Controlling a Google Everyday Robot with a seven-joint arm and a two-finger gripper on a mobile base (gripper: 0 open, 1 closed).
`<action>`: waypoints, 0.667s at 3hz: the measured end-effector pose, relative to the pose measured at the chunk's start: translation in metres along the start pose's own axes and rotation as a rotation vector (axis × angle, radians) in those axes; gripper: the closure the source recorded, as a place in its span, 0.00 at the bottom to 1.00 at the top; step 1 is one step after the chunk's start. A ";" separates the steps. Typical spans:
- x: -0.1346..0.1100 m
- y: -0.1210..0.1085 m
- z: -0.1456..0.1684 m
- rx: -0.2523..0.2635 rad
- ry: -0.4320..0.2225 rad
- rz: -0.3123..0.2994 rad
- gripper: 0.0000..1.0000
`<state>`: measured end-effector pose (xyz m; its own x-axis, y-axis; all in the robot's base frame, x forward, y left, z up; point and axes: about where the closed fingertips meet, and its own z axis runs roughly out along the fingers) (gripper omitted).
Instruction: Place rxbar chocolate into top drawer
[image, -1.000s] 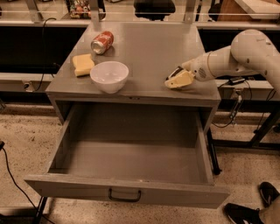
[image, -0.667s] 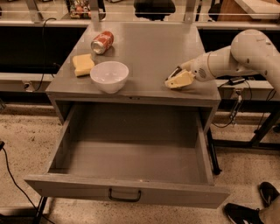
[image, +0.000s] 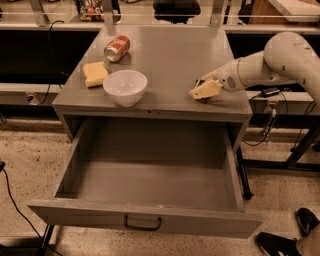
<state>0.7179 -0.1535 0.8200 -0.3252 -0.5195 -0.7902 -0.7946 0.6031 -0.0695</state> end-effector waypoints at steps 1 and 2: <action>0.000 0.000 0.000 0.000 0.000 0.000 1.00; -0.023 0.008 -0.042 0.042 -0.108 -0.049 1.00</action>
Offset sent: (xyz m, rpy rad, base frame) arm -0.0822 -0.0415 0.1653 0.1685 -0.4296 0.0071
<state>0.6976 -0.1626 0.8634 -0.2271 -0.4821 -0.8462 -0.7851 0.6047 -0.1338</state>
